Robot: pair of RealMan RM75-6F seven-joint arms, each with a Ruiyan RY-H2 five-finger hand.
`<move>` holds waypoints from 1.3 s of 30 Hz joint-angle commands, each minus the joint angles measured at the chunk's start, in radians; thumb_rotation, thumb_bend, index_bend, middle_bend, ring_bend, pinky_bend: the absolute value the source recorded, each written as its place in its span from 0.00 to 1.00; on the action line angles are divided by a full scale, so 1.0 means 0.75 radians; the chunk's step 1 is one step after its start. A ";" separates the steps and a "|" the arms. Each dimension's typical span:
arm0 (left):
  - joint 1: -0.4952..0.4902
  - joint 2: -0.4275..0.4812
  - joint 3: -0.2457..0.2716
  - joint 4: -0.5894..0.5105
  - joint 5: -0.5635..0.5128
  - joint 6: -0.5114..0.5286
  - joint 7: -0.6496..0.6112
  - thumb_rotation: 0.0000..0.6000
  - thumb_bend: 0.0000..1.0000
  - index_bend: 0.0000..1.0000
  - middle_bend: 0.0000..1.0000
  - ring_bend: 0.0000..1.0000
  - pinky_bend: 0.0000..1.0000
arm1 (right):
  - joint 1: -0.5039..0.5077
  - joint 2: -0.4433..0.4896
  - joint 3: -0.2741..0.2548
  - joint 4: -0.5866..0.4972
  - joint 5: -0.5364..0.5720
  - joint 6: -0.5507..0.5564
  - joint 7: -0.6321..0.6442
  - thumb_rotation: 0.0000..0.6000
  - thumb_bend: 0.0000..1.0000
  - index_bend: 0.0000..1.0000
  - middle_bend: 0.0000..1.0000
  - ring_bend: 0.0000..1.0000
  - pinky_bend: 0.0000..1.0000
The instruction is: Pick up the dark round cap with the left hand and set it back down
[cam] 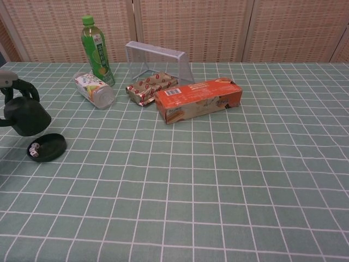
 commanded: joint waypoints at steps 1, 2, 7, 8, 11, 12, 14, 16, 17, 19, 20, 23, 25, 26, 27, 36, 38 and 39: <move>0.026 -0.084 0.006 0.163 -0.066 0.027 0.061 1.00 0.38 0.50 0.49 0.38 0.25 | -0.001 0.002 0.002 -0.002 0.001 0.004 0.001 1.00 0.12 0.00 0.00 0.00 0.00; 0.031 -0.101 0.001 0.199 -0.101 -0.005 0.051 1.00 0.38 0.49 0.48 0.38 0.24 | -0.004 0.004 0.004 -0.003 0.003 0.011 0.005 1.00 0.12 0.00 0.00 0.00 0.00; 0.027 -0.121 -0.002 0.281 -0.180 -0.141 0.031 1.00 0.38 0.46 0.42 0.36 0.22 | -0.005 0.006 0.007 -0.005 0.005 0.015 0.009 1.00 0.12 0.00 0.00 0.00 0.00; 0.024 -0.122 -0.003 0.289 -0.189 -0.164 0.029 1.00 0.39 0.42 0.39 0.34 0.21 | -0.005 0.005 0.006 -0.005 0.003 0.014 0.008 1.00 0.12 0.00 0.00 0.00 0.00; 0.019 -0.119 -0.005 0.292 -0.195 -0.202 0.022 1.00 0.39 0.29 0.28 0.25 0.19 | -0.005 0.004 0.005 -0.005 0.005 0.012 0.003 1.00 0.12 0.00 0.00 0.00 0.00; 0.018 -0.119 -0.004 0.293 -0.194 -0.206 0.023 1.00 0.39 0.23 0.24 0.23 0.19 | -0.005 0.003 0.005 -0.006 0.005 0.010 0.001 1.00 0.12 0.00 0.00 0.00 0.00; 0.020 -0.118 -0.008 0.289 -0.187 -0.208 0.015 1.00 0.39 0.06 0.08 0.10 0.17 | -0.005 0.003 0.004 -0.008 0.006 0.006 -0.002 1.00 0.12 0.00 0.00 0.00 0.00; 0.030 -0.112 -0.020 0.277 -0.157 -0.185 -0.006 1.00 0.38 0.00 0.00 0.02 0.15 | -0.006 0.004 0.004 -0.009 0.007 0.006 -0.003 1.00 0.12 0.00 0.00 0.00 0.00; 0.036 -0.109 -0.025 0.269 -0.141 -0.172 -0.016 1.00 0.38 0.00 0.00 0.00 0.14 | -0.006 0.005 0.005 -0.009 0.009 0.006 -0.004 1.00 0.12 0.00 0.00 0.00 0.00; 0.044 -0.098 -0.023 0.249 -0.116 -0.159 -0.019 1.00 0.38 0.00 0.00 0.00 0.12 | -0.006 0.006 0.004 -0.011 0.013 0.001 -0.006 1.00 0.12 0.00 0.00 0.00 0.00; 0.045 -0.087 -0.017 0.232 -0.107 -0.160 -0.013 1.00 0.39 0.00 0.00 0.00 0.11 | -0.006 0.007 0.003 -0.013 0.013 0.000 -0.006 1.00 0.12 0.00 0.00 0.00 0.00; 0.044 -0.053 -0.004 0.184 -0.101 -0.167 0.004 1.00 0.39 0.00 0.00 0.00 0.11 | -0.006 0.008 0.004 -0.016 0.011 0.001 -0.005 1.00 0.12 0.00 0.00 0.00 0.00; 0.057 -0.033 -0.012 0.150 -0.072 -0.143 -0.017 1.00 0.39 0.00 0.00 0.00 0.11 | -0.006 0.008 0.005 -0.015 0.010 0.003 -0.004 1.00 0.12 0.00 0.00 0.00 0.00; 0.079 -0.021 -0.027 0.123 -0.018 -0.107 -0.062 1.00 0.39 0.00 0.00 0.00 0.11 | -0.006 0.008 0.005 -0.014 0.009 0.004 -0.004 1.00 0.12 0.00 0.00 0.00 0.00; 0.096 -0.015 -0.037 0.107 0.019 -0.083 -0.095 1.00 0.38 0.00 0.00 0.00 0.12 | -0.006 0.007 0.005 -0.013 0.009 0.004 -0.004 1.00 0.12 0.00 0.00 0.00 0.00; 0.614 -0.040 0.147 0.000 0.957 0.672 -0.693 1.00 0.41 0.00 0.00 0.00 0.04 | 0.005 -0.019 -0.003 -0.010 0.022 -0.048 -0.078 1.00 0.12 0.00 0.00 0.00 0.00; 0.713 -0.112 0.190 0.120 1.039 0.783 -0.726 1.00 0.41 0.00 0.00 0.00 0.03 | 0.003 -0.030 -0.001 -0.010 0.028 -0.049 -0.103 1.00 0.12 0.00 0.00 0.00 0.00; 0.735 -0.123 0.195 0.145 1.039 0.792 -0.711 1.00 0.41 0.00 0.00 0.00 0.03 | 0.003 -0.035 0.001 -0.009 0.029 -0.049 -0.115 1.00 0.12 0.00 0.00 0.00 0.00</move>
